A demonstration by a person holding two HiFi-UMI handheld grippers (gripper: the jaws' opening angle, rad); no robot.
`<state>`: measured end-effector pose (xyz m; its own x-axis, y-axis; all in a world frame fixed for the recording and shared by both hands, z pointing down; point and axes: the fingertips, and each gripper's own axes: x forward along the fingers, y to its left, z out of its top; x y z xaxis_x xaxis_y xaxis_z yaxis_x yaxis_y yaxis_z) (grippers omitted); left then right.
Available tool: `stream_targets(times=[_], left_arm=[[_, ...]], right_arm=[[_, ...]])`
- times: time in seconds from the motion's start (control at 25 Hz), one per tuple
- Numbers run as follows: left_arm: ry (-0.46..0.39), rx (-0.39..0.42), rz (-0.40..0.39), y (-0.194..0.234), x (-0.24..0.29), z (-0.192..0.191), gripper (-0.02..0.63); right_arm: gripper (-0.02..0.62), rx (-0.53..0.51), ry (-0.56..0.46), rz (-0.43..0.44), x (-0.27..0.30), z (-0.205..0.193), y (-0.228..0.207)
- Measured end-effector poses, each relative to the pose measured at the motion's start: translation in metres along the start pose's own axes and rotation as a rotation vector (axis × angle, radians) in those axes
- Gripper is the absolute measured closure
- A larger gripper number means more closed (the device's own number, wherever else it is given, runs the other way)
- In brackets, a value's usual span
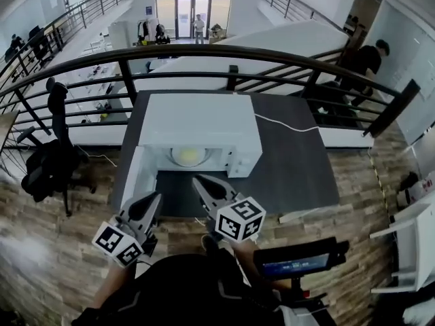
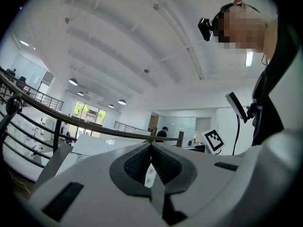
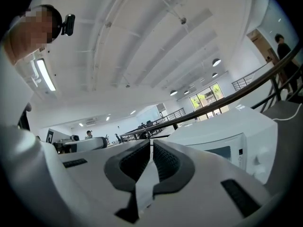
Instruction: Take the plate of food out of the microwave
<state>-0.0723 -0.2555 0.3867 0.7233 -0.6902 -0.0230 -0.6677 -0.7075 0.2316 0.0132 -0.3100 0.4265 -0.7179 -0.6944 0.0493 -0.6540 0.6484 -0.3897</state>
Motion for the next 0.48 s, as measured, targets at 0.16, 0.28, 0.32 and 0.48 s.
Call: stream_targets(times=[0.16, 0.28, 0.32, 0.48], left_arm=[[-0.008, -0.006, 0.045, 0.025, 0.016, -0.007, 0.601], [0.005, -0.007, 0.071, 0.048, 0.024, -0.010, 0.601], [0.006, -0.008, 0.084, 0.054, 0.026, -0.011, 0.601], [-0.001, -0.018, 0.150, 0.062, 0.023, -0.018, 0.601]], right_arm=[[0.594, 0.125, 0.029, -0.018, 0.021, -0.020, -0.041], [0.594, 0.223, 0.055, -0.052, 0.046, -0.044, -0.077], [0.594, 0.247, 0.067, -0.058, 0.053, -0.053, -0.087], [0.563, 0.311, 0.109, -0.061, 0.067, -0.085, -0.112]])
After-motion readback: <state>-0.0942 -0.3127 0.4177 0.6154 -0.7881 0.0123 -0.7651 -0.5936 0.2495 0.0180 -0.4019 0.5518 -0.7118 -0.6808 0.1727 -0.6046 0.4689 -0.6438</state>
